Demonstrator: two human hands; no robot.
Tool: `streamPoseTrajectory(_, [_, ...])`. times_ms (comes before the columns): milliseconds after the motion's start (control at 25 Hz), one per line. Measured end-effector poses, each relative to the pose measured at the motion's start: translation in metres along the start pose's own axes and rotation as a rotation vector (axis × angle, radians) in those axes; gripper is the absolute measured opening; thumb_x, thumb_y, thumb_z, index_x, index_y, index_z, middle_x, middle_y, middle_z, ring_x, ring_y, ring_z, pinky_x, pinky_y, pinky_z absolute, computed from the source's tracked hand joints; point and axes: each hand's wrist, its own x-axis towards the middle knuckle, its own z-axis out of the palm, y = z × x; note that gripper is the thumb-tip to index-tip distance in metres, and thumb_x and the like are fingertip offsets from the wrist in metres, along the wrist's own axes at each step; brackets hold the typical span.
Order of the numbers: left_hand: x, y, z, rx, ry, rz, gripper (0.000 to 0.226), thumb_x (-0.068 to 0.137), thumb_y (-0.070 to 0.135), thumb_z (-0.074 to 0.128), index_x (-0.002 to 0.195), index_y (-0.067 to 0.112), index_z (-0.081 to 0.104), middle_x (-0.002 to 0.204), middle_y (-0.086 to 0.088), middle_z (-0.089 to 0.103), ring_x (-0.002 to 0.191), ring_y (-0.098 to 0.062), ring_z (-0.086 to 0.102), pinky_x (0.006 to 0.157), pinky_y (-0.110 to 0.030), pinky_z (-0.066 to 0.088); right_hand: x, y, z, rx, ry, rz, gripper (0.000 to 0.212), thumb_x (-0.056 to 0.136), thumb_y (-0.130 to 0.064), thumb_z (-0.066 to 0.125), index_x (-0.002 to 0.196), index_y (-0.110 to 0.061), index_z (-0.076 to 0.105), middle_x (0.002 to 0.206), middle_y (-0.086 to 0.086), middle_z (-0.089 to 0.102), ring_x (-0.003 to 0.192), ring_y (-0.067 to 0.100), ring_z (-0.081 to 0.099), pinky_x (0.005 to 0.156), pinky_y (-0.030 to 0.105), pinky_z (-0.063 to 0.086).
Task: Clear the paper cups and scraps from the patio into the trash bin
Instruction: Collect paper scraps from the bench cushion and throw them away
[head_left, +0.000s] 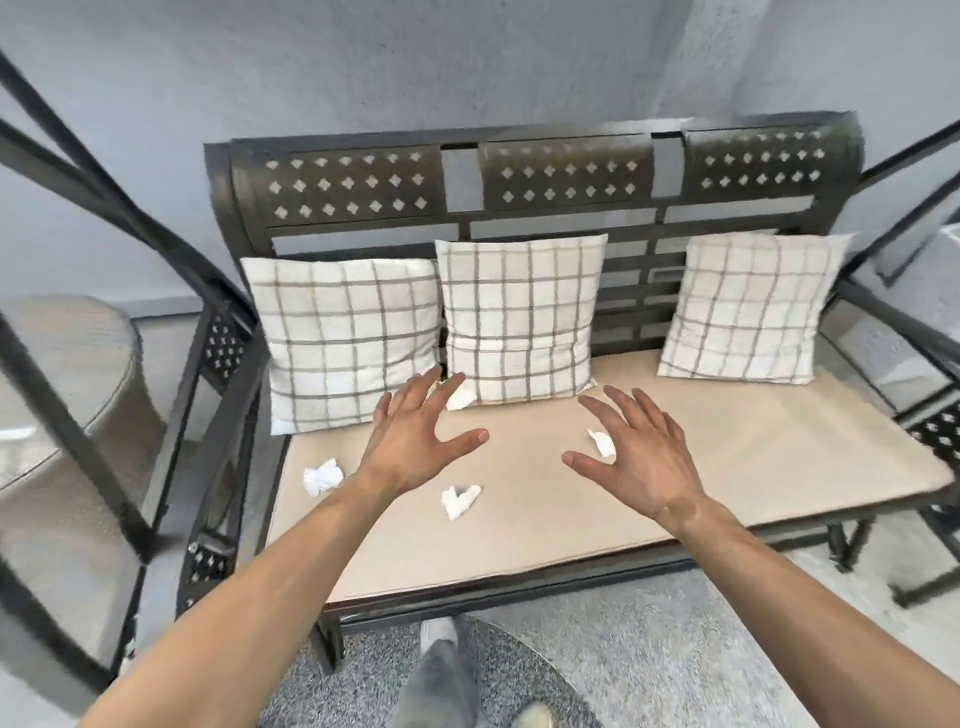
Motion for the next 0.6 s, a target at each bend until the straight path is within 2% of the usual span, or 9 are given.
streamPoseTrajectory(320, [0.045, -0.078, -0.017, 0.016, 0.069, -0.210, 0.078, 0.079, 0.076, 0.048, 0.147, 0.044, 0.026, 0.160, 0.009, 0.017, 0.147, -0.014, 0.012, 0.119, -0.048, 0.005, 0.112, -0.038, 0.026, 0.020, -0.031, -0.136, 0.075, 0.078, -0.075, 0.046, 0.143, -0.042, 0.029, 0.157, -0.006, 0.022, 0.146, 0.021, 0.007, 0.115, 0.048, 0.016])
streamPoseTrajectory(600, [0.091, -0.133, -0.005, 0.009, 0.028, -0.270, 0.077, 0.079, 0.076, 0.046, 0.146, 0.043, 0.028, 0.159, 0.008, 0.021, 0.147, -0.014, 0.014, 0.119, -0.048, 0.007, 0.169, -0.051, 0.066, 0.048, -0.084, -0.067, 0.074, 0.079, -0.072, 0.048, 0.143, -0.041, 0.030, 0.156, -0.005, 0.025, 0.145, 0.021, 0.013, 0.115, 0.046, 0.019])
